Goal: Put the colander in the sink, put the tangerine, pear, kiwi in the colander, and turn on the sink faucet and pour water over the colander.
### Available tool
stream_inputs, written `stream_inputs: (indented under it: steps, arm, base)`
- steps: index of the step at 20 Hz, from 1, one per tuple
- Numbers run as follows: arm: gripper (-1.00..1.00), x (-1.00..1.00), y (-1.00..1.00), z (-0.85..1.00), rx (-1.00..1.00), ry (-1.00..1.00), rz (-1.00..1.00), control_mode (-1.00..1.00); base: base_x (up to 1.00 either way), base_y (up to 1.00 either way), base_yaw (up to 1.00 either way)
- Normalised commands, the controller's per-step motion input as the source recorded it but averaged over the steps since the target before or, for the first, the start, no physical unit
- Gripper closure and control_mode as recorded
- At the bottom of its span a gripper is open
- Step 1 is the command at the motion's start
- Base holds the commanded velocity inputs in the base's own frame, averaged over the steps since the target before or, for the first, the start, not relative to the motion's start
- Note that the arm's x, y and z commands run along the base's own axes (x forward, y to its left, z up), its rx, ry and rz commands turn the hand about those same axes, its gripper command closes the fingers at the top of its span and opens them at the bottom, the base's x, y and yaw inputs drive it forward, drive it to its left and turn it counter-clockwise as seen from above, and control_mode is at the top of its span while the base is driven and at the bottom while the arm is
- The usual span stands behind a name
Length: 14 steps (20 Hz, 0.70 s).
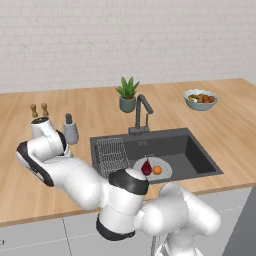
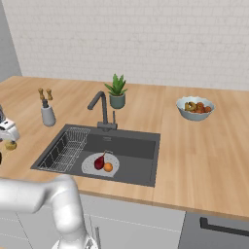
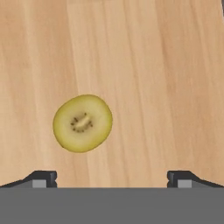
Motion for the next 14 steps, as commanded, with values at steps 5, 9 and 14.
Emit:
stream_inputs:
  steps: [5, 9, 14]
  arm:
    - [-1.00, 0.04, 0.05, -0.27, 0.00, 0.00, 0.00, -1.00]
    - [-1.00, 0.08, 0.01, -0.26, 0.00, -0.01, 0.00, -1.00]
    - [-1.00, 0.02, 0.06, -0.24, 0.00, -0.03, 0.00, -1.00]
  base:
    - [0.00, 0.00, 0.00]
    - [0.00, 0.00, 0.00]
    - [0.00, 0.00, 0.00]
